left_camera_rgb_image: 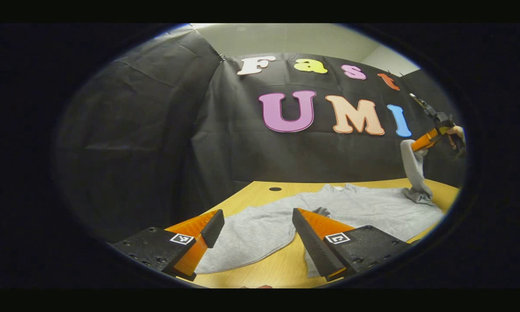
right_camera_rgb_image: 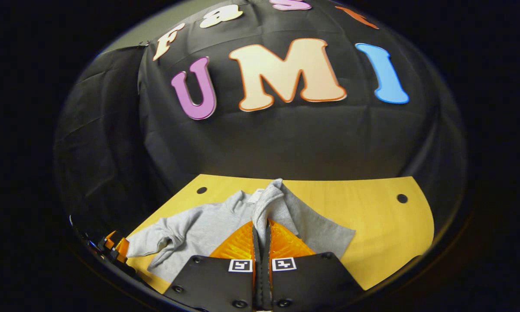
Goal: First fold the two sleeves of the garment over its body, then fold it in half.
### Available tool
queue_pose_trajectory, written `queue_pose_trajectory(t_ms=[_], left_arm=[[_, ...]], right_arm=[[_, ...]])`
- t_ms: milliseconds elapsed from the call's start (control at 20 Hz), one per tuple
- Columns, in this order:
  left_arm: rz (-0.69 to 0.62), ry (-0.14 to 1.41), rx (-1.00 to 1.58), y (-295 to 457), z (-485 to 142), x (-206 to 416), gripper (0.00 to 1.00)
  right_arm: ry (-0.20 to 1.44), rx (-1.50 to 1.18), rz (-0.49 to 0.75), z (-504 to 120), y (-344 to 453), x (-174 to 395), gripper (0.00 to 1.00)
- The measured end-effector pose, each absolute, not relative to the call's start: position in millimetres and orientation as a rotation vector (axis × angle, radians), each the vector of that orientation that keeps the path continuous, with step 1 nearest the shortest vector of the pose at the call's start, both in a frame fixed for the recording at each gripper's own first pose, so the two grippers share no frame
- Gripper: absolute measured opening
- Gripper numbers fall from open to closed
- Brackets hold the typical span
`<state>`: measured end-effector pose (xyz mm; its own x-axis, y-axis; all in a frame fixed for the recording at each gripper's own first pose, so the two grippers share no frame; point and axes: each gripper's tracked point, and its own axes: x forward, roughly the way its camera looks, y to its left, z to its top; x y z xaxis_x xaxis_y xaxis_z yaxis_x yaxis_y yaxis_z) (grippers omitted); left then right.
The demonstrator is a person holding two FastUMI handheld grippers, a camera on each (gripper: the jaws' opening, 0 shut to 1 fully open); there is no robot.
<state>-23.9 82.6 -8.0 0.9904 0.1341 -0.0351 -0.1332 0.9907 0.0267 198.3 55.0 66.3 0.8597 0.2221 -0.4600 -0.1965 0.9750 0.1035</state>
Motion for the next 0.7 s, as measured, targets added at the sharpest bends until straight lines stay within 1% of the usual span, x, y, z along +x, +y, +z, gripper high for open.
queue_pose_trajectory(t_ms=[250, 400, 550, 700], left_arm=[[0.157, 0.041, 0.033, 93, -8, -29, 0.93], [0.163, 0.049, 0.038, 96, -10, -31, 0.93], [0.164, 0.062, 0.034, 98, -13, -32, 0.93], [0.172, 0.074, 0.040, 102, -15, -36, 0.94]], right_arm=[[0.511, 0.053, 0.375, 41, 173, 233, 0.02], [0.540, 0.043, 0.430, 12, 230, 251, 0.02], [0.575, 0.054, 0.443, -29, 261, 266, 0.02], [0.657, 0.055, 0.433, -81, 264, 275, 0.02]])
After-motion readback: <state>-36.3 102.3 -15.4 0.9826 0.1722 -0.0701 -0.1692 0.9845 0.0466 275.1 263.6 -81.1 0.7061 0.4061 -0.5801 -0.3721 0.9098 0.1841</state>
